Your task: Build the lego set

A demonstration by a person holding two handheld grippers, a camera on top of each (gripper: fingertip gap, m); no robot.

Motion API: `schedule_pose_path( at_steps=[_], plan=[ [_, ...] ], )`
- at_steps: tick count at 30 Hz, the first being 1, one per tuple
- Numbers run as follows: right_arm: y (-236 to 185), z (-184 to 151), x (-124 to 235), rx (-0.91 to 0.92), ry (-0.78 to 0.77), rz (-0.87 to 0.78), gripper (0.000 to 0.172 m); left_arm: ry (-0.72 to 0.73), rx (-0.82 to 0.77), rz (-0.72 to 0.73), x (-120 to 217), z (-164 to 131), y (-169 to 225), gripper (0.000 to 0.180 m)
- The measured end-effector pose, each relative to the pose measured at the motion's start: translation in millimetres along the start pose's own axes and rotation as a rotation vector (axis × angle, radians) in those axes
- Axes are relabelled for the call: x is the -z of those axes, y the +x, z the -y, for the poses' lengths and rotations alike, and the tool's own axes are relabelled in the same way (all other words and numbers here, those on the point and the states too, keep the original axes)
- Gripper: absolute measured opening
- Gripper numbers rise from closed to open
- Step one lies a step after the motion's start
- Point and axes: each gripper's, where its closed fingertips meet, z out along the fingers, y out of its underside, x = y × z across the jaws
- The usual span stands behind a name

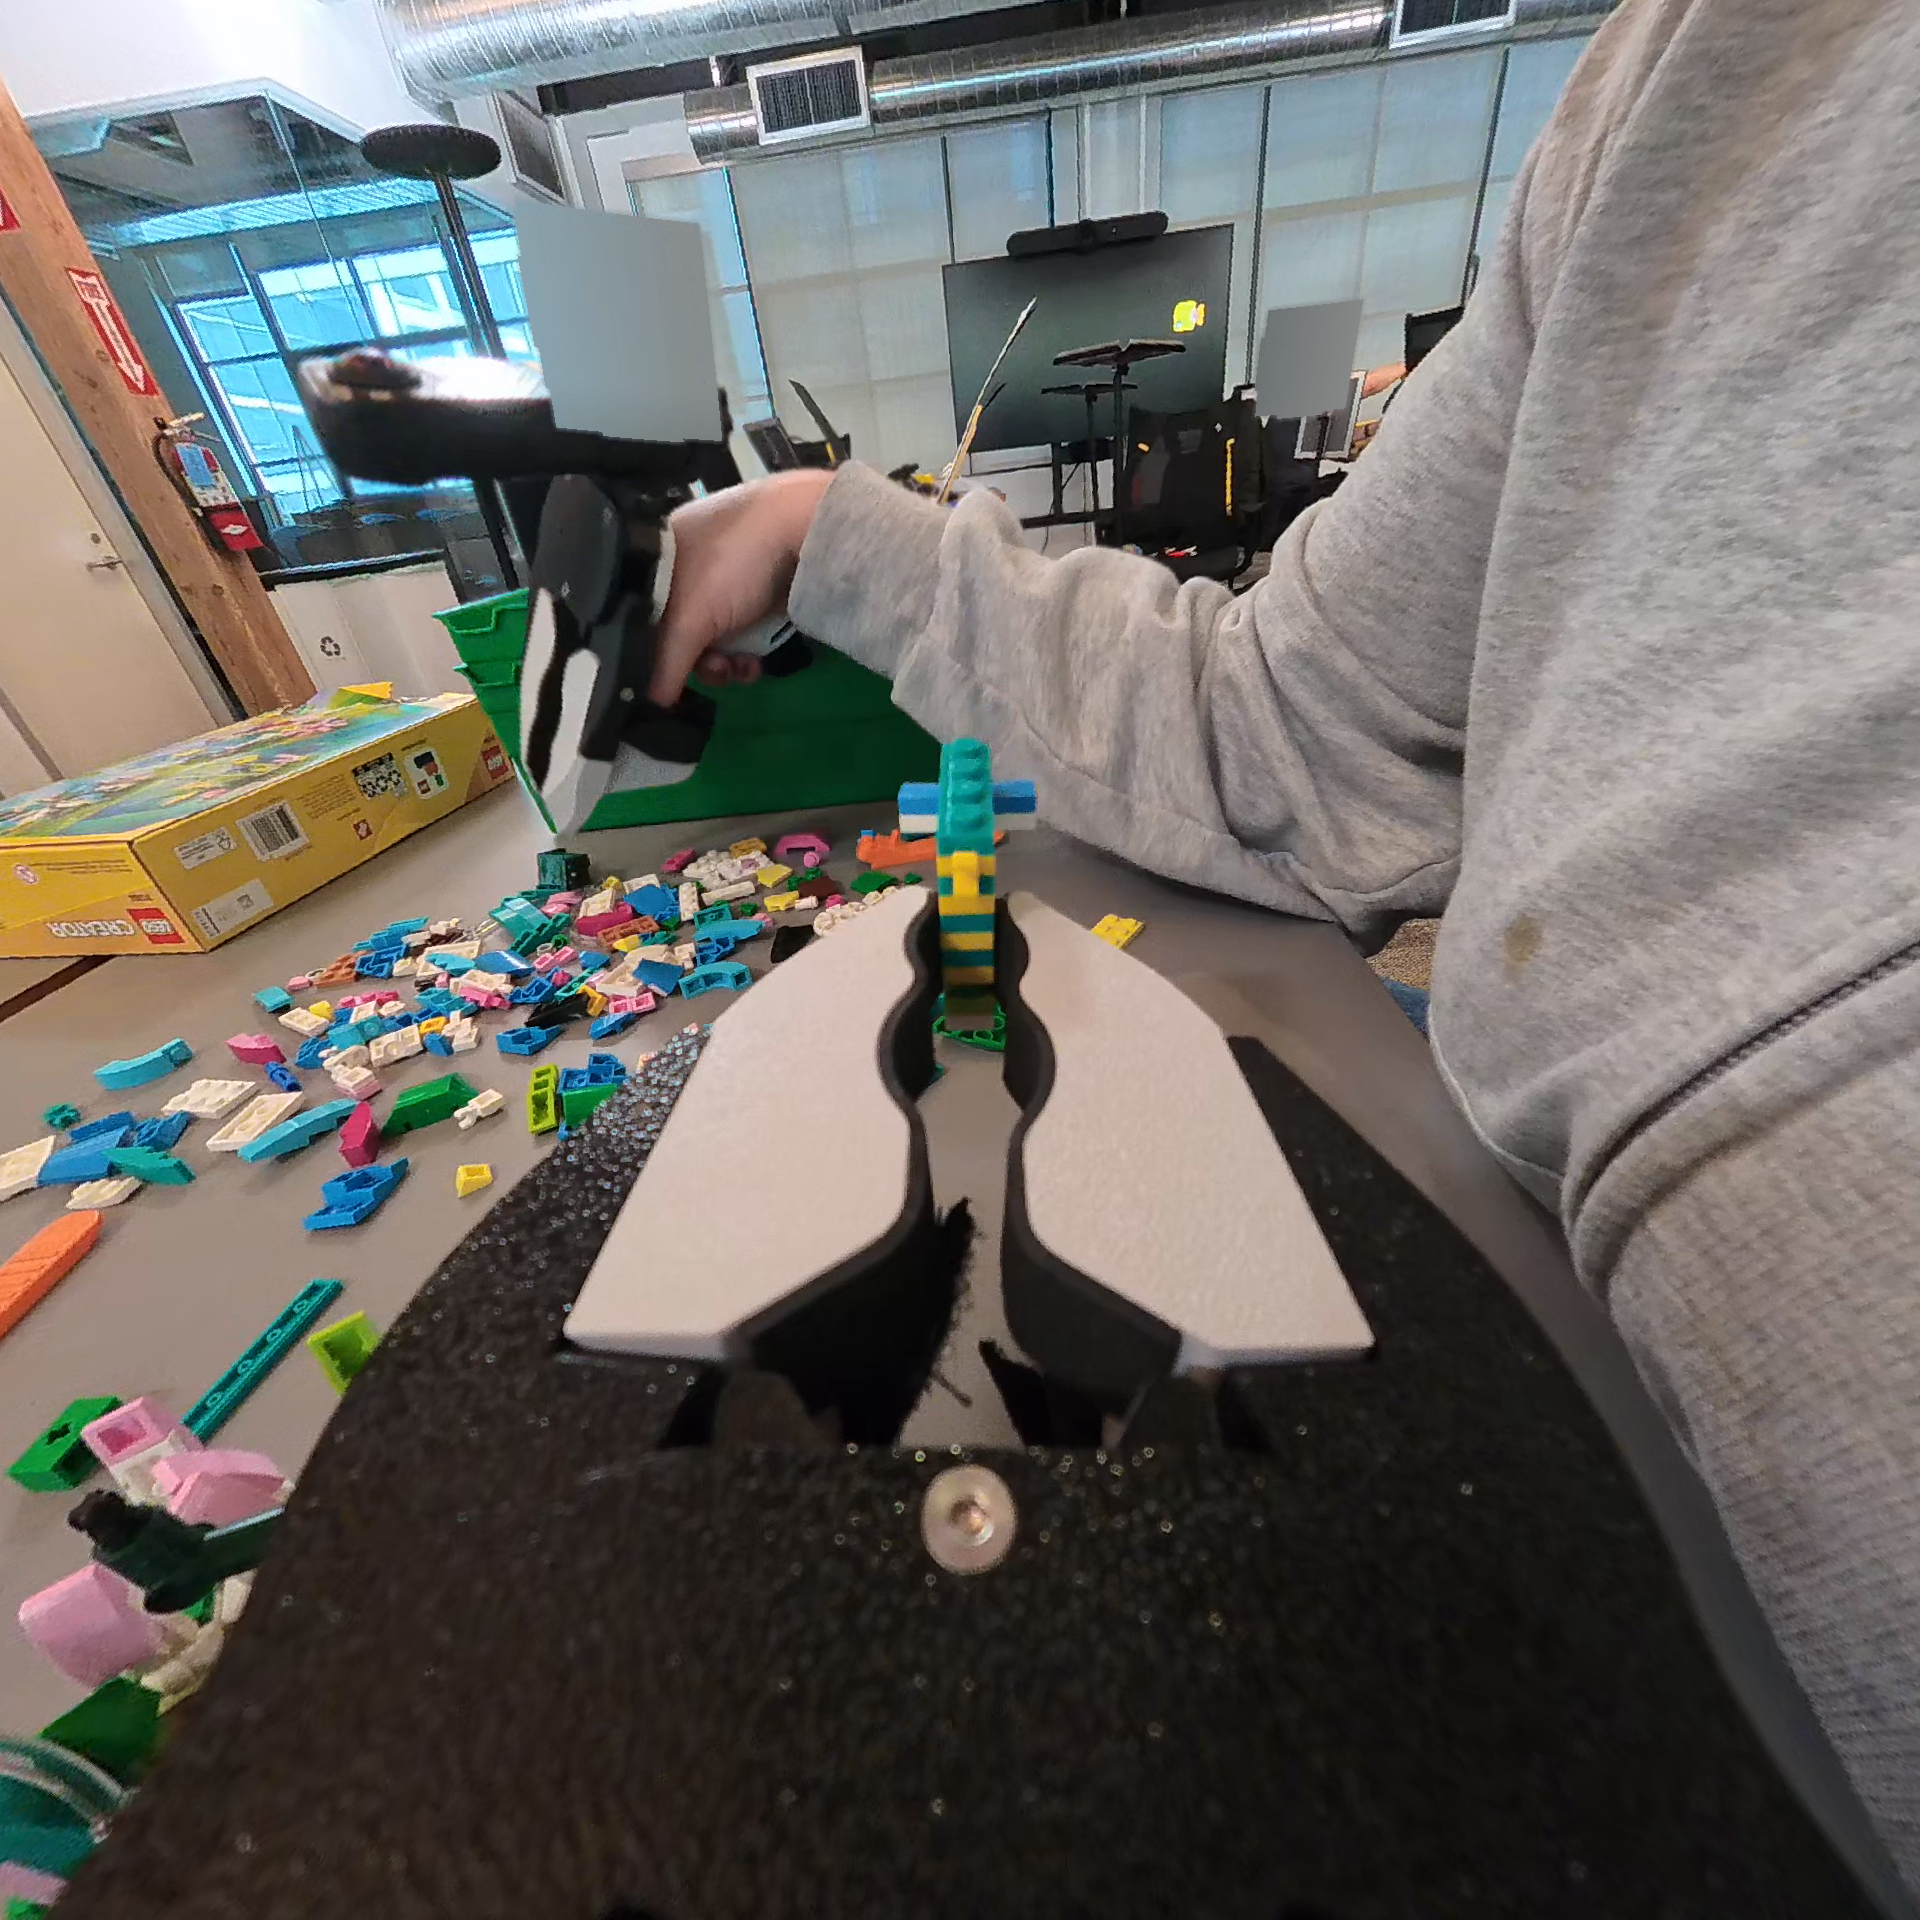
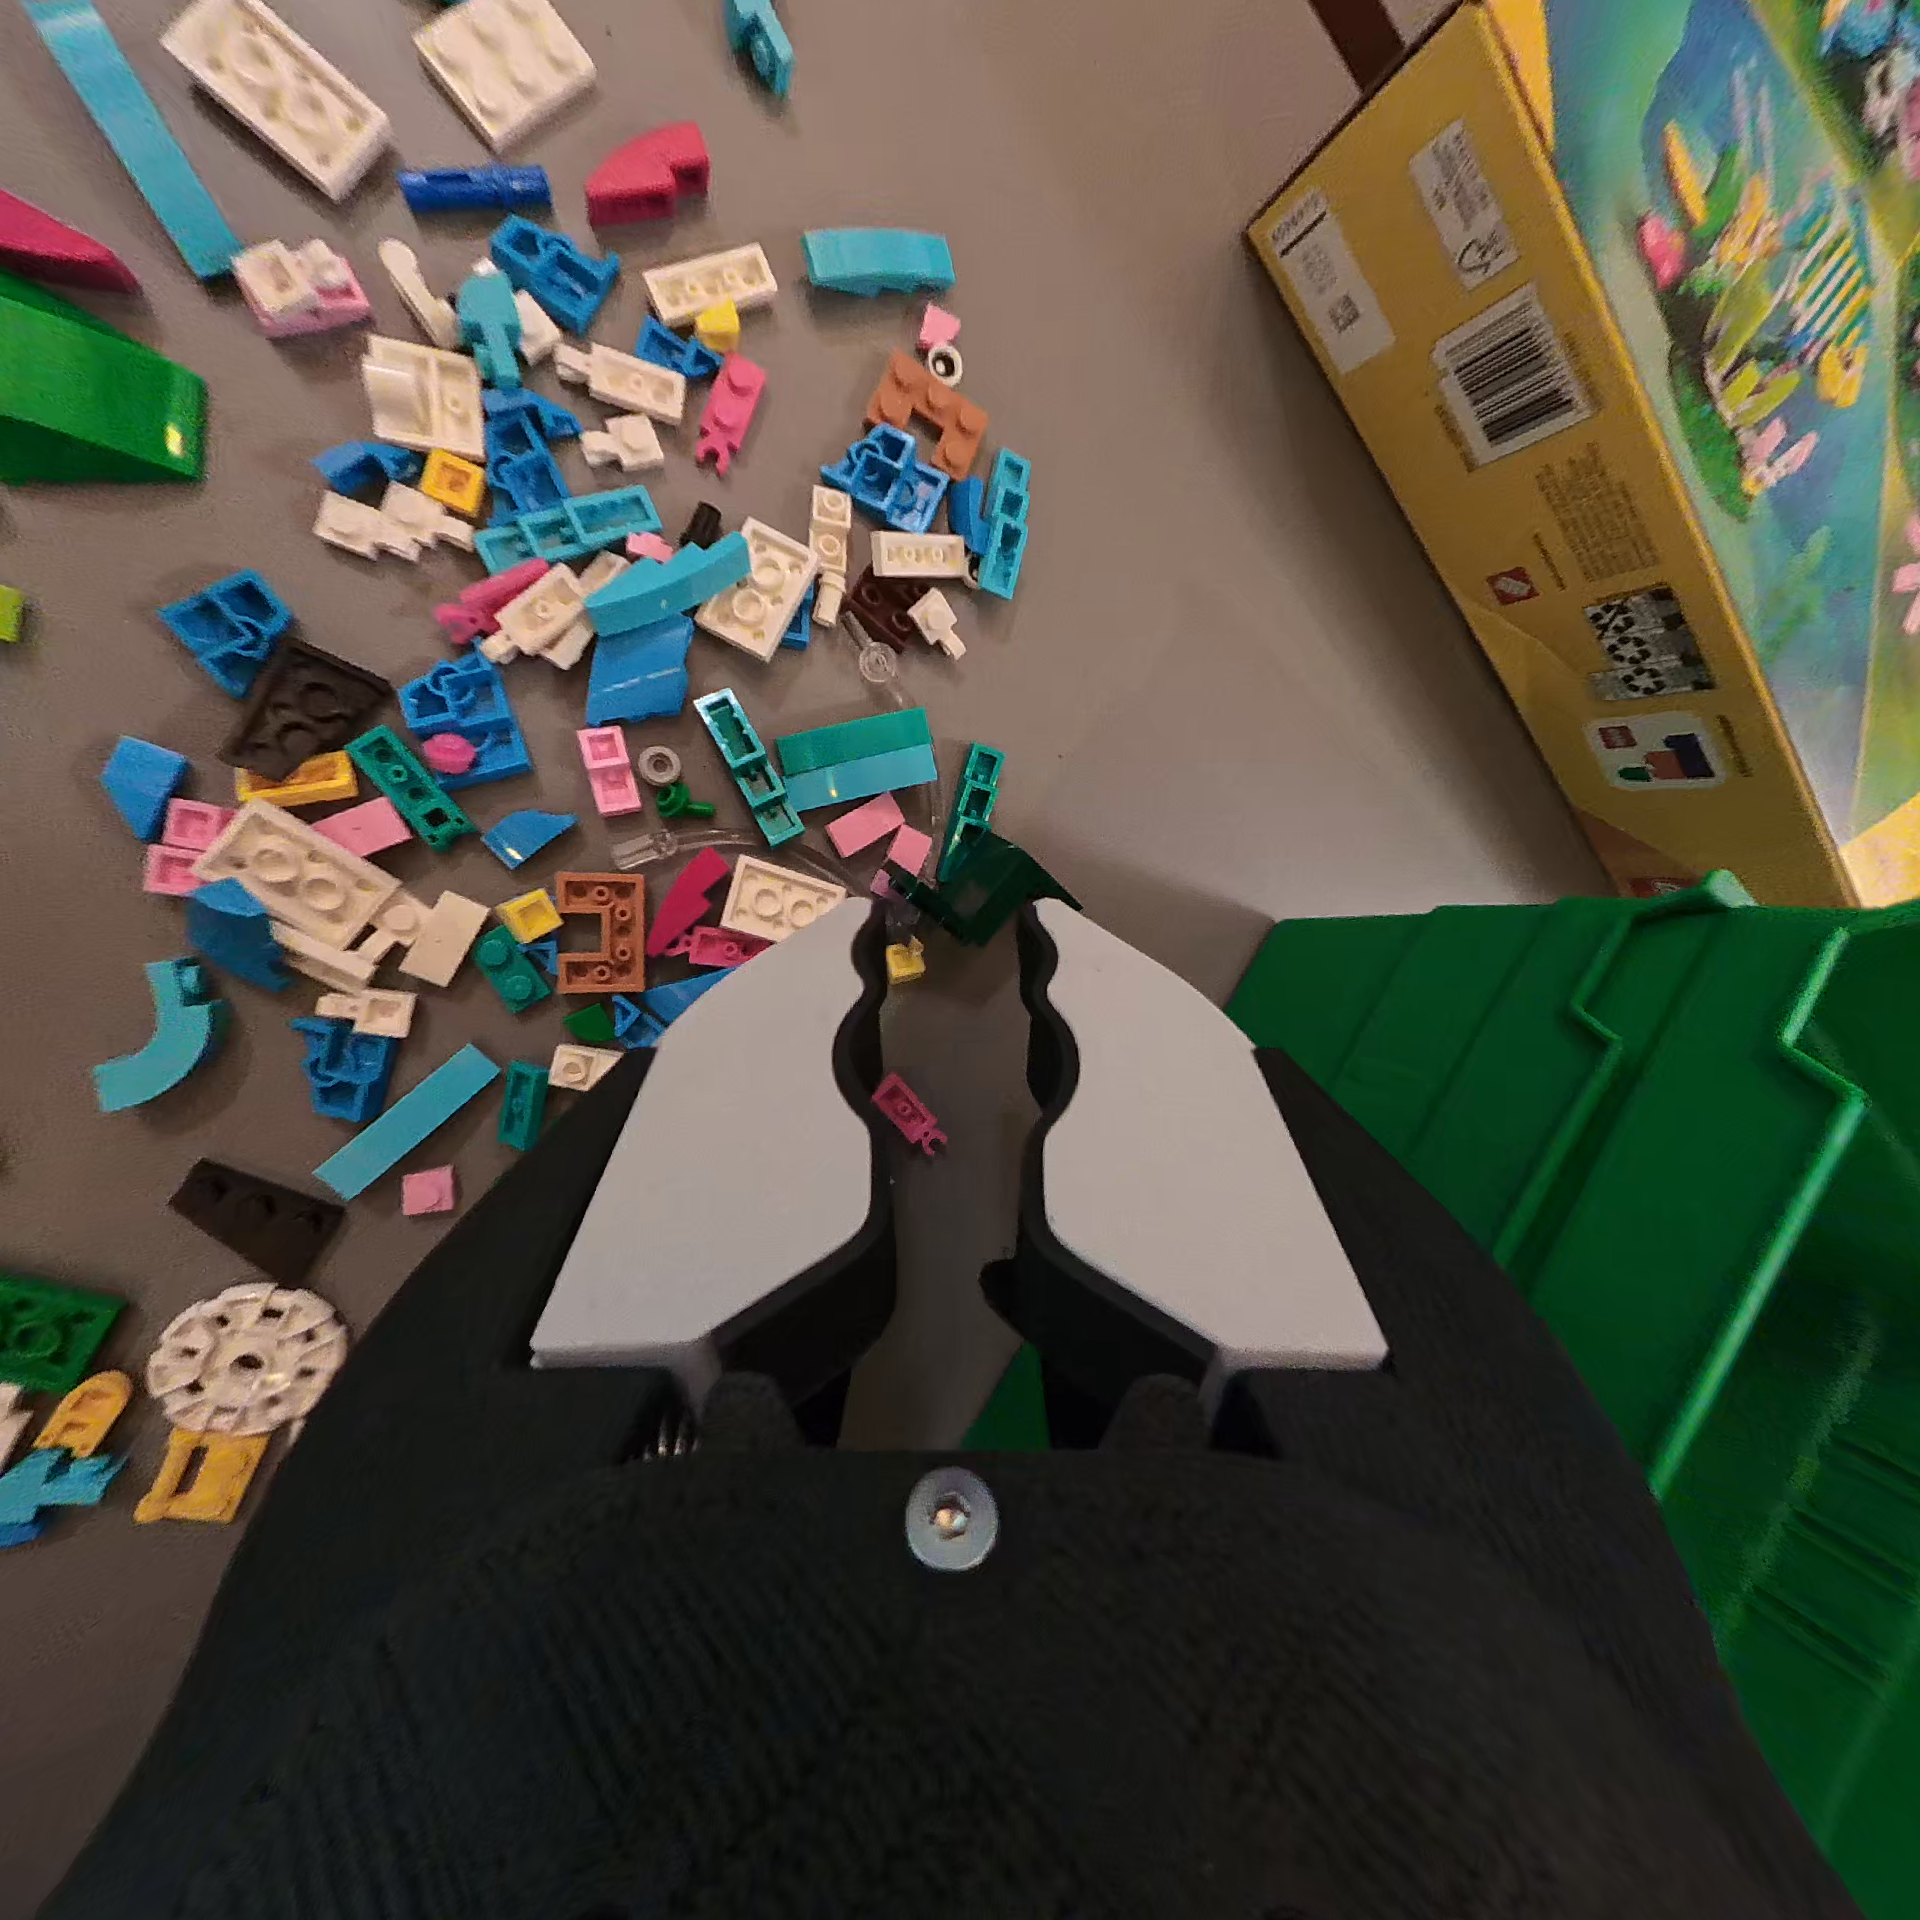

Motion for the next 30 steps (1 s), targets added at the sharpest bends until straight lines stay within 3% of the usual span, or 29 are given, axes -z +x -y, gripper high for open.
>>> schedule_pose_path(
  at_steps=[11, 16, 21, 27, 30],
  plan=[
    [-17, 22, 40, 0.122, 0.089, -0.028, 0.023, 0.007, 0.01, 0.028, 1, 1, -6, 0.008],
    [-58, 24, 66, 0.128, 0.214, -0.011, 0.023, 0.032, 0.015, 0.037, 4, 4, -8, 0.008],
    [-86, -1, 92, 0.064, 0.369, -0.07, 0.023, 0.057, 0.006, 0.073, 6, 7, -12, 0.008],
    [-111, -62, 113, 0.045, 0.303, -0.048, 0.023, 0.047, -0.038, 0.065, 5, 6, -8, 0.008],
    [-116, -76, 117, 0.031, 0.309, -0.047, 0.023, 0.045, -0.043, 0.065, 5, 6, -7, 0.008]
  ],
)
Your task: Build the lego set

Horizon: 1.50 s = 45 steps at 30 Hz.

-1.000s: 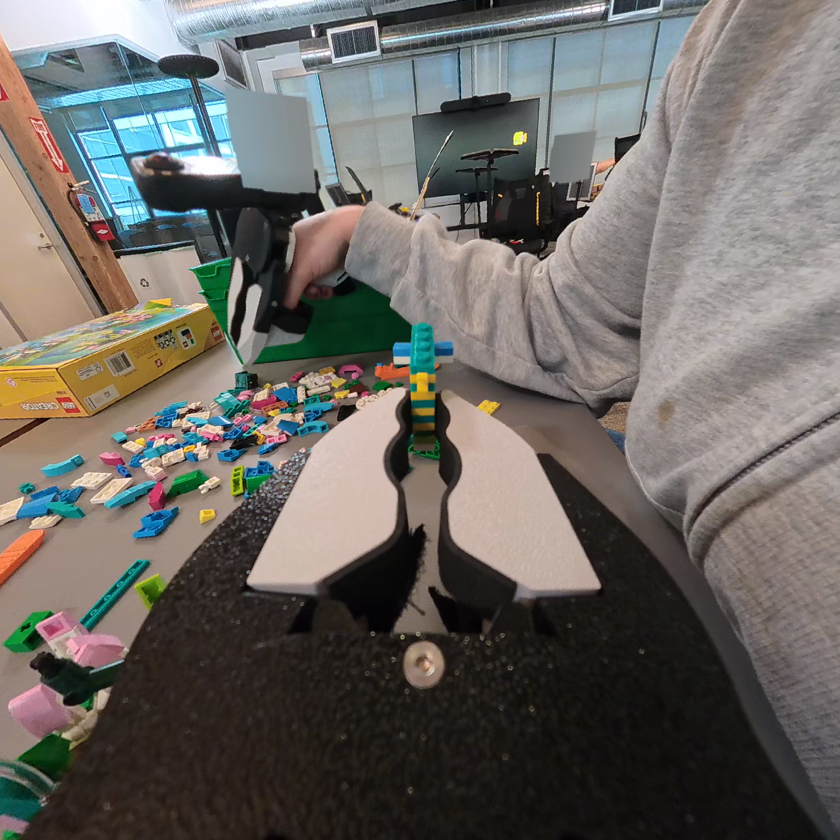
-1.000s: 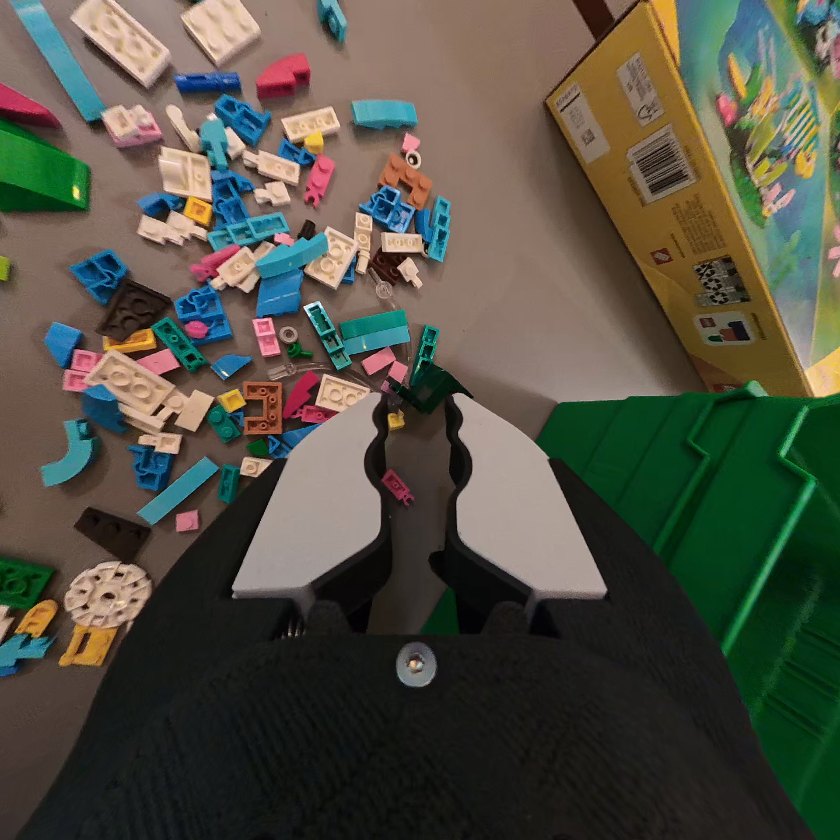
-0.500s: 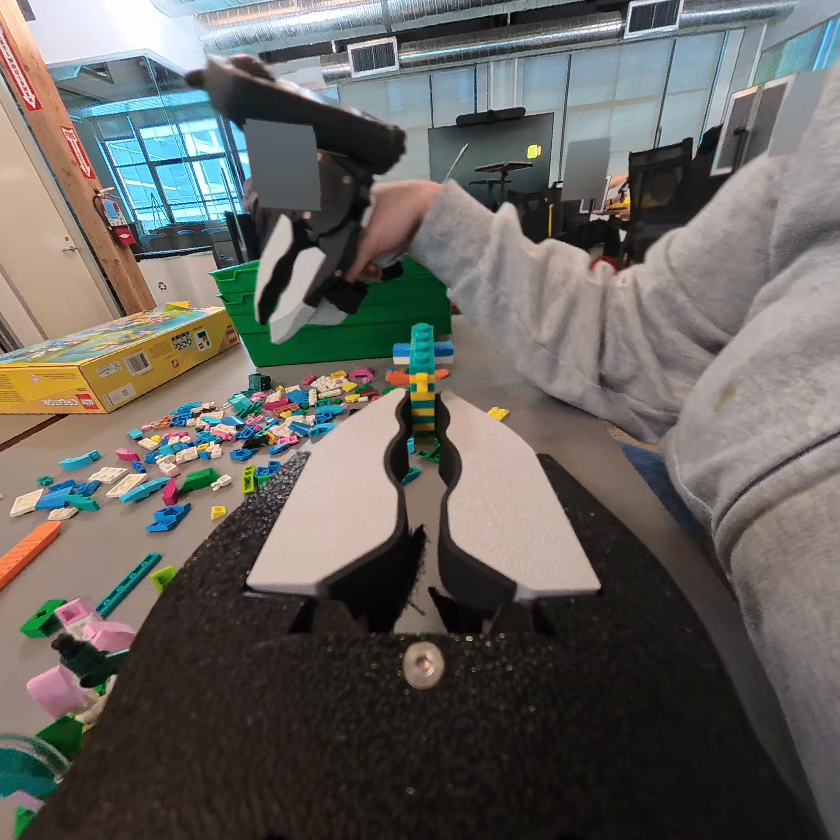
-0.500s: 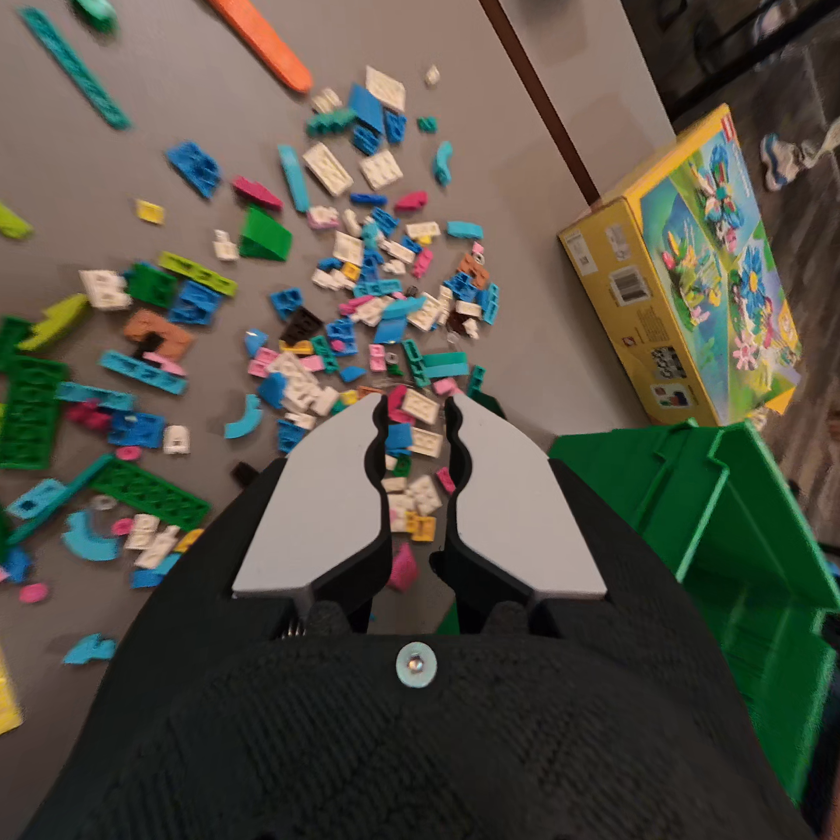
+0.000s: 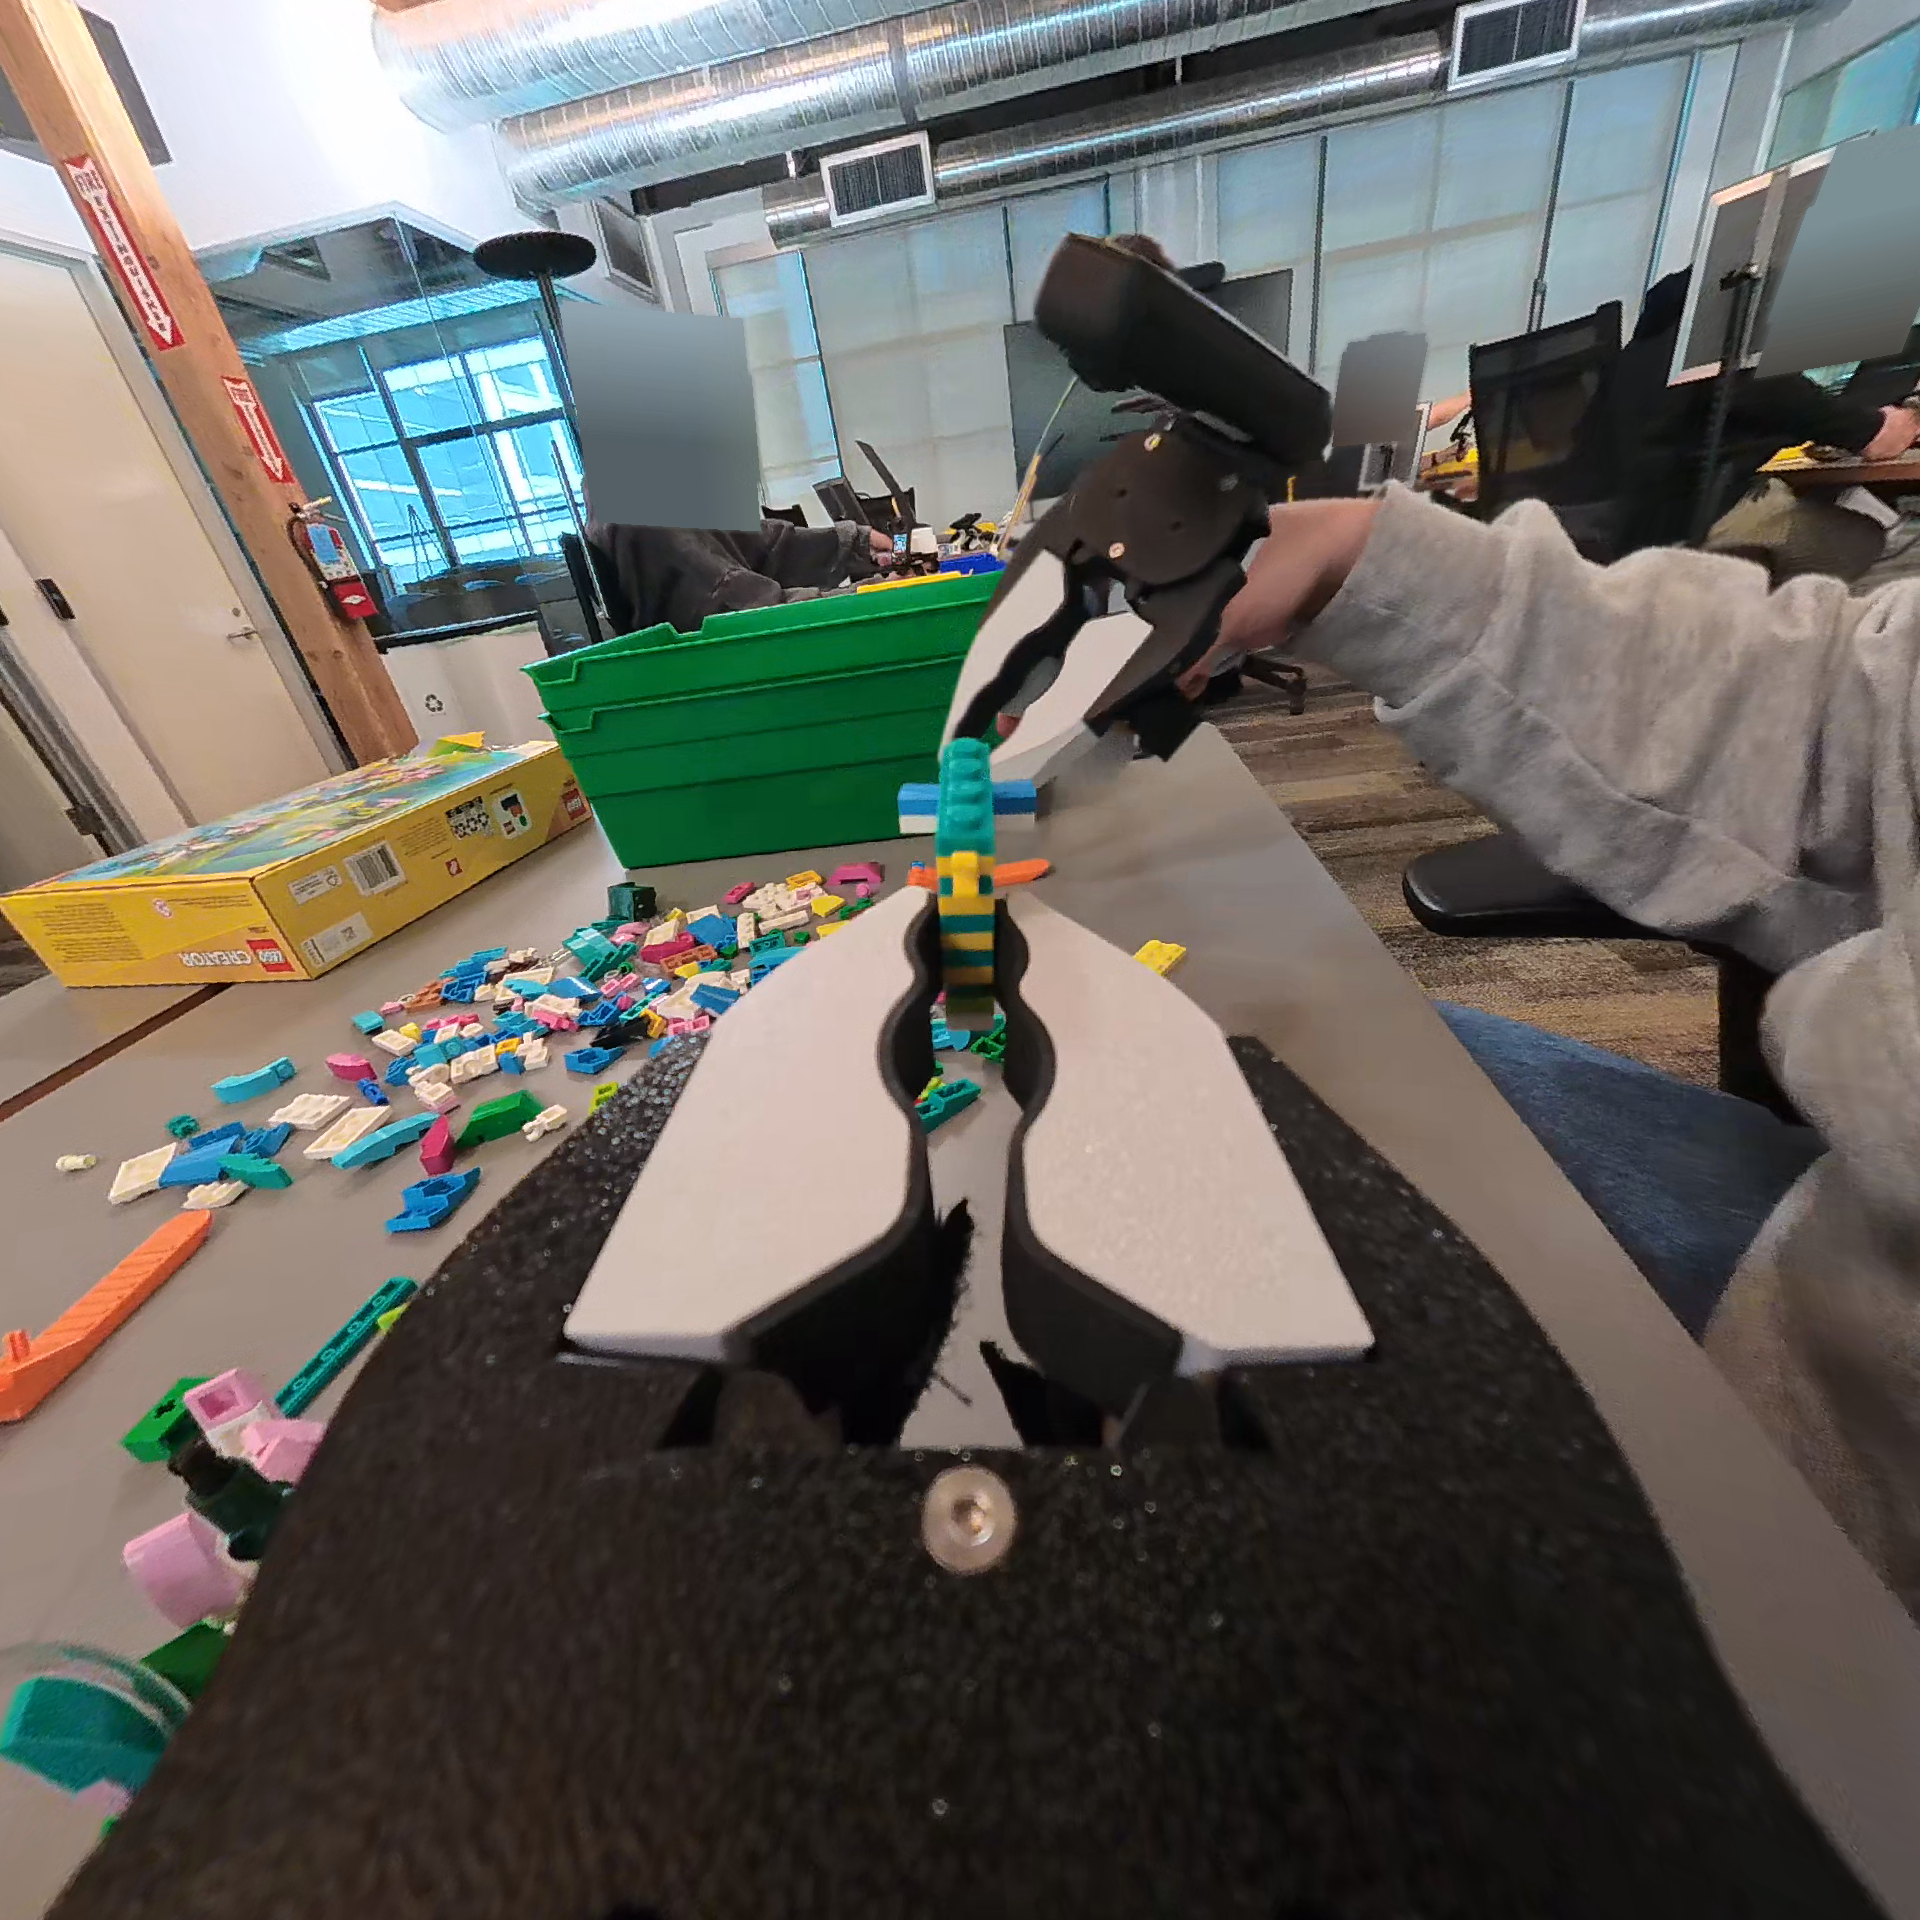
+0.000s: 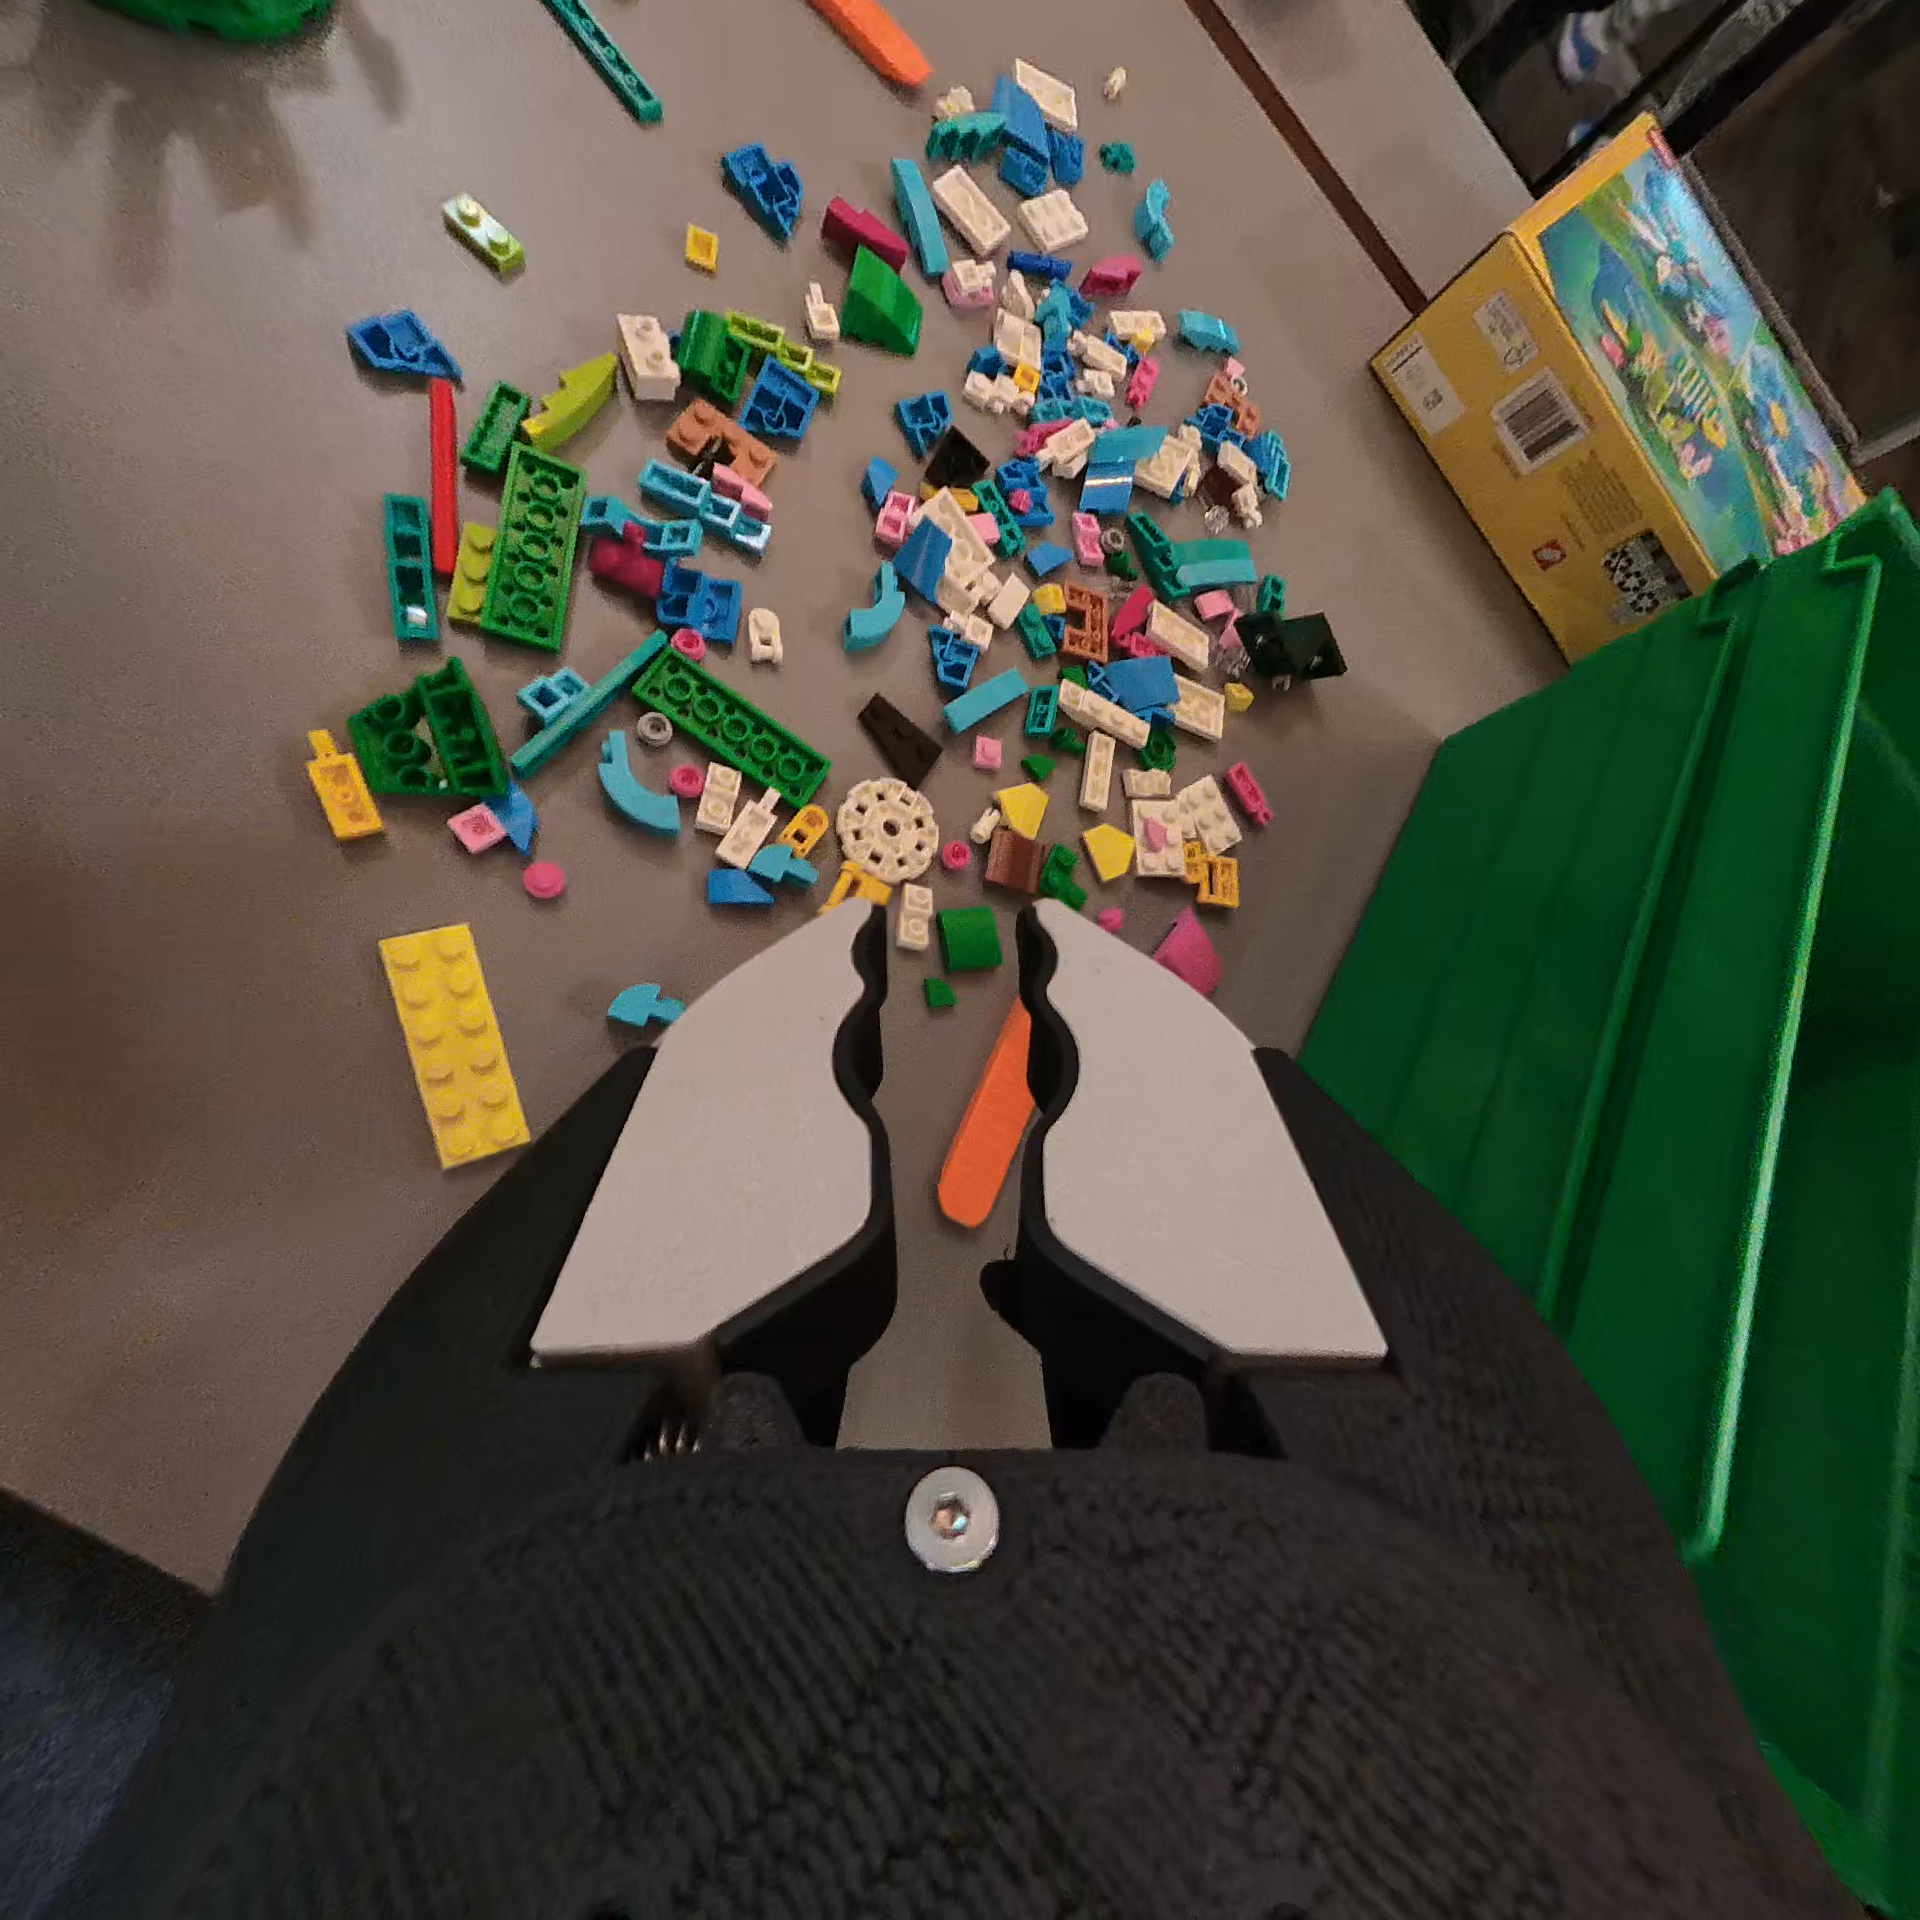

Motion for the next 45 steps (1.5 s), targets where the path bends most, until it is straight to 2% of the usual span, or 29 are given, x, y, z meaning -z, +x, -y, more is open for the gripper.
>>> schedule_pose_path(
  at_steps=[3, 9, 17, 23, 27, 32, 45],
  plan=[
    [-2, 1, 2, -0.027, 0.044, 0.017, 0.023, 0.0, 0.0, 0.001, 0, 0, 0, 0.008],
    [1, -5, 5, -0.048, 0.031, 0.026, 0.023, 0.013, 0.029, 0.005, 1, 1, -4, 0.008],
    [1, -26, 1, -0.079, -0.049, 0.074, 0.025, 0.022, 0.062, -0.003, 1, 1, -6, 0.008],
    [-24, -28, 2, -0.113, -0.051, 0.245, 0.03, 0.028, 0.049, -0.007, 1, 2, -4, 0.008],
    [-40, -36, -3, -0.066, -0.123, 0.305, 0.037, 0.028, 0.05, -0.01, 1, 2, -4, 0.008],
    [-40, -46, -7, -0.046, -0.19, 0.29, 0.041, 0.035, 0.055, -0.008, 2, 2, -3, 0.008],
    [-17, -56, -3, -0.137, -0.158, 0.236, 0.042, 0.03, 0.046, -0.009, 1, 1, -2, 0.008]
  ],
)
